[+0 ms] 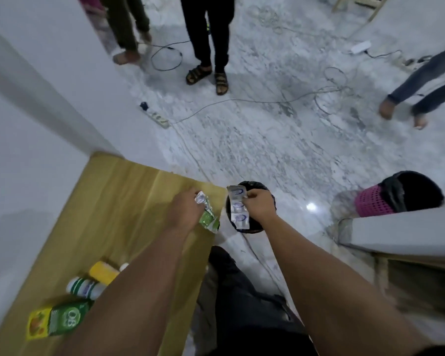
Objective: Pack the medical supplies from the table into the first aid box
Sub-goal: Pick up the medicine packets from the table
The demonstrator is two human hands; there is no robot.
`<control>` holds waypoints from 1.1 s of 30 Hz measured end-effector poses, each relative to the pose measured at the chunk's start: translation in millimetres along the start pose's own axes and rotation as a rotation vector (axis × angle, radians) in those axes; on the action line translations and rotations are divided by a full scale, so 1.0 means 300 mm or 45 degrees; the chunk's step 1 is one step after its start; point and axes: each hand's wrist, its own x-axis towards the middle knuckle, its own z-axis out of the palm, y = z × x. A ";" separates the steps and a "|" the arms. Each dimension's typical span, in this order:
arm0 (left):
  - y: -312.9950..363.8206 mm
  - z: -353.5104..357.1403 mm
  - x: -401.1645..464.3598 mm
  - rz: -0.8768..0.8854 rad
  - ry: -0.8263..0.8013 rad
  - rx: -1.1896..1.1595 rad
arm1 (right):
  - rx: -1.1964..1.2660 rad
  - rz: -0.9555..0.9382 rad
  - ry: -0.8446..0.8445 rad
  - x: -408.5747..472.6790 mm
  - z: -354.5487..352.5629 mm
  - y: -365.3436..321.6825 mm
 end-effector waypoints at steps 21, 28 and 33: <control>0.352 0.553 0.452 0.036 -0.414 0.070 | 0.014 0.348 0.001 0.466 -0.158 0.244; 0.328 0.421 0.404 0.025 -0.311 0.072 | -0.120 0.146 -0.016 0.373 -0.142 0.121; 0.292 0.184 0.290 0.043 -0.119 0.055 | -0.291 -0.134 -0.065 0.235 -0.093 -0.066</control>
